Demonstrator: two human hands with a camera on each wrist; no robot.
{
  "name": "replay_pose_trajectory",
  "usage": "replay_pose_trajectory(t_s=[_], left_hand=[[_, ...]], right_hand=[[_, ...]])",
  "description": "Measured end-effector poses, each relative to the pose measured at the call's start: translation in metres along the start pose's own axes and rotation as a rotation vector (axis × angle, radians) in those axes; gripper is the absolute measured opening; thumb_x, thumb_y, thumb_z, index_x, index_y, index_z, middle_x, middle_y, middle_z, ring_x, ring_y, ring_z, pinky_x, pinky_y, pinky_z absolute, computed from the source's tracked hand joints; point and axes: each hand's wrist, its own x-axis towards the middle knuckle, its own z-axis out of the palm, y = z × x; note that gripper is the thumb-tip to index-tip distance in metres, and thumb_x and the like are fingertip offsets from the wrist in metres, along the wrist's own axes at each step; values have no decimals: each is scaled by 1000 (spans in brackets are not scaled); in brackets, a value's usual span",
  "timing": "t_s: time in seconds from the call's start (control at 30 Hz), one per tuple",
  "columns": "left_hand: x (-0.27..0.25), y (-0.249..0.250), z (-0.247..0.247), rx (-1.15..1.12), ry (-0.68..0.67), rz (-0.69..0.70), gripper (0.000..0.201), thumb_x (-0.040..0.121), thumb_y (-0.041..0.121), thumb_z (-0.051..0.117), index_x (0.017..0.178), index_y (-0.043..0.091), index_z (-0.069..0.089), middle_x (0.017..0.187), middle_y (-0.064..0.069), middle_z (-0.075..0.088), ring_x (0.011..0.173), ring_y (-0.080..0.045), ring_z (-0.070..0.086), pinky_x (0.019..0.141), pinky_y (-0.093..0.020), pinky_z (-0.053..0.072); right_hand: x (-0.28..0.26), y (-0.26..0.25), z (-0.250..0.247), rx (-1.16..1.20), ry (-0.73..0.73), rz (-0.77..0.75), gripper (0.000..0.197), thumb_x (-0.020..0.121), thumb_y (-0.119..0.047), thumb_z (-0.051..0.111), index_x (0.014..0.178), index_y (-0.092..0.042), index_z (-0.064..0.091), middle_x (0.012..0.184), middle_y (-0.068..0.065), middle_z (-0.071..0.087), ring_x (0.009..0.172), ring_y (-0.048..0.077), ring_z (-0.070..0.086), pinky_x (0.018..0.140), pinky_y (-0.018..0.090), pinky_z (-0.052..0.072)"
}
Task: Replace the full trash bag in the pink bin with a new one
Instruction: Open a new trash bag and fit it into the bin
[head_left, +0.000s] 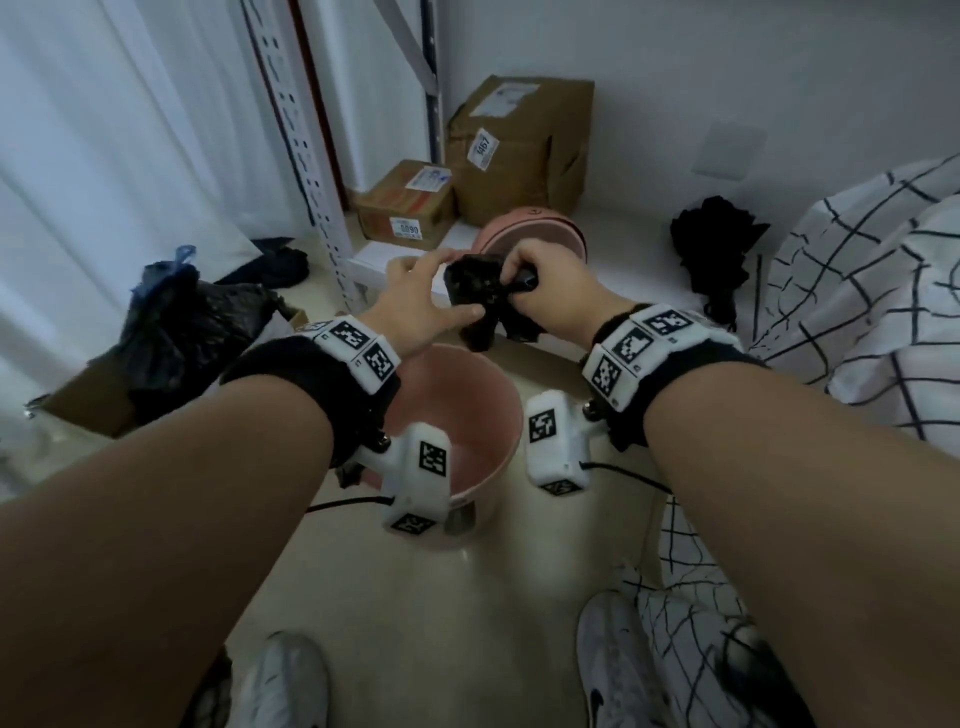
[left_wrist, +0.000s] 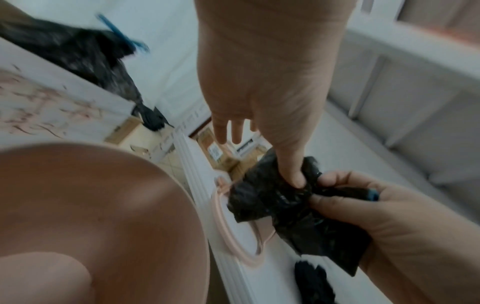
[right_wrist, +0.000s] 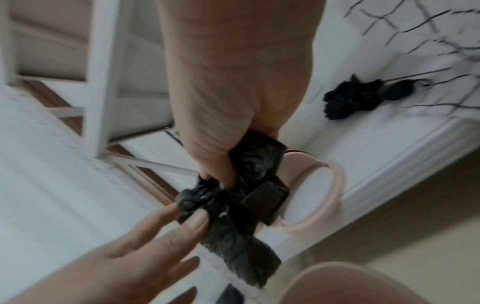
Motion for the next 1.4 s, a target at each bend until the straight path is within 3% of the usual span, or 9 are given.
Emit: replay_pose_trajectory(t_s=[0.17,0.3,0.5,0.63,0.9,1.03,1.1,1.23,1.4], left_hand=[[-50,6,-53,-283,49,42,69,79,43,71,137,19,42,126,-2,55,118,-20,54,102,-36,45],[-71,17,-80,-427,36,-11,74,78,53,67,137,21,36,118,-5,59,107,-20,63,92,-37,55],[-85,9,-89,-374,125,-15,13,86,8,63,97,12,57,84,-4,59,86,-23,61,72,-26,51],[-83,-11,-91,-257,136,-49,26,89,4,58,69,20,52,80,-11,59,79,-22,57,72,-28,48],[-78,-17,-100,-211,336,13,6,100,15,37,98,10,39,91,-13,50,84,-21,49,75,-32,39],[-91,-13,-104,-230,110,13,24,92,33,56,104,13,58,86,0,63,73,-12,60,69,-18,51],[-95,-16,-105,-316,-18,-59,17,88,27,64,94,10,66,78,-8,67,60,-18,63,62,-27,56],[-97,-18,-107,-416,56,-77,15,89,18,64,74,16,63,71,-7,65,62,-19,63,65,-31,56],[-101,-11,-113,-420,10,41,15,89,12,62,103,15,66,82,4,68,64,5,66,67,-7,52]], right_hand=[[-23,-76,-11,149,-51,-134,49,84,-8,65,129,-8,46,119,4,55,107,14,53,94,23,44],[-36,-101,-19,208,23,-140,6,84,-14,68,84,-10,64,74,-6,57,67,5,53,55,2,42],[-48,-98,6,423,75,-51,24,87,-27,66,72,-15,51,73,2,56,75,19,57,70,31,45],[-50,-80,9,452,2,26,29,79,-18,74,92,-11,49,86,7,58,89,28,62,84,42,51],[-40,-71,2,386,77,-7,13,85,2,60,94,-7,64,83,2,64,81,19,62,80,32,51],[-38,-75,5,308,199,-20,16,90,-2,52,98,-1,65,93,9,65,89,23,59,78,30,48],[-40,-84,9,391,199,-1,23,93,-2,47,111,0,61,104,9,64,100,22,59,87,28,48],[-49,-99,13,721,57,-28,37,90,-11,60,125,-3,50,123,11,62,113,21,60,97,31,51],[-48,-106,9,600,163,-46,29,92,-9,57,119,0,59,117,12,66,109,25,62,100,37,48]])
